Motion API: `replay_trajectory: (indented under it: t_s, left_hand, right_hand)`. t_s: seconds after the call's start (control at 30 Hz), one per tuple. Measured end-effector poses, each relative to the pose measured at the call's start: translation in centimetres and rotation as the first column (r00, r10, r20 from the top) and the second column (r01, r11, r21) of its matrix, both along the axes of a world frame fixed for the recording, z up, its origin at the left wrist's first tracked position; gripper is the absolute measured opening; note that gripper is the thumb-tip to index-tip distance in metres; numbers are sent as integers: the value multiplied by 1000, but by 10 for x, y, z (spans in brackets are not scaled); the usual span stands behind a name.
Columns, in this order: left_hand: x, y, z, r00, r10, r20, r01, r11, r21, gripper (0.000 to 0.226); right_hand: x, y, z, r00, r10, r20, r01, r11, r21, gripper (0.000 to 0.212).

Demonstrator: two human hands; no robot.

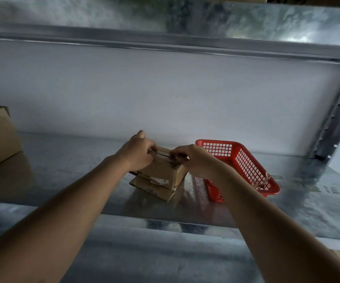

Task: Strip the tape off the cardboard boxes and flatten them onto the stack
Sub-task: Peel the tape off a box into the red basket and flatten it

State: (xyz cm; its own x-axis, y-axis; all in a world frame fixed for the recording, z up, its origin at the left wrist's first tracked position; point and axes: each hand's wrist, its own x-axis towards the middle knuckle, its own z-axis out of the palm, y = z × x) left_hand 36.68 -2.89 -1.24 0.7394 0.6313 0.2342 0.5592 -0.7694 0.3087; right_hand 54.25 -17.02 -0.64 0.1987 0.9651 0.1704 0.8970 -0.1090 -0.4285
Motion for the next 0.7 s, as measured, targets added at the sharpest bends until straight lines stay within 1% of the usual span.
replay_trajectory:
  t_s: [0.07, 0.13, 0.17, 0.2, 0.27, 0.3, 0.4, 0.47, 0.57, 0.7]
  left_hand:
    - [0, 2, 1, 999, -34, -13, 34, 999, 2, 19]
    - [3, 2, 0, 997, -80, 2, 80, 996, -30, 17]
    - [5, 0, 0, 994, -109, 22, 111, 992, -58, 22]
    - [7, -1, -1, 990, -137, 40, 140, 987, -83, 29]
    - [9, -4, -2, 985, -170, 38, 173, 979, -105, 41]
    - [9, -4, -1, 984, -177, 35, 180, 978, -109, 42]
    - [9, 0, -2, 980, -193, 48, 198, 971, -137, 34]
    - [8, 1, -3, 980, -187, 65, 196, 965, -172, 39]
    - [7, -2, -1, 979, -182, 90, 196, 962, -189, 58]
    - [4, -3, 4, 981, -178, 73, 189, 960, -207, 69]
  right_hand:
    - [1, 1, -1, 1000, -22, -11, 23, 999, 28, 30]
    - [4, 1, -2, 996, -87, 19, 84, 990, 113, 18]
    - [4, 0, -1, 992, -119, 40, 112, 982, 155, 13]
    - [5, -1, -1, 989, -141, 53, 129, 975, 179, 13]
    - [3, -1, 1, 986, -151, 72, 137, 976, 167, 14]
    - [2, -1, 3, 986, -146, 79, 133, 980, 150, 13]
    - [1, 2, 5, 983, -178, 53, 168, 973, 155, 5]
    - [2, 3, 2, 973, -232, 16, 225, 958, 177, 10]
    - [2, 3, 2, 964, -267, -15, 265, 949, 170, 14]
    - [-2, 6, 10, 965, -258, 53, 249, 959, 136, 17]
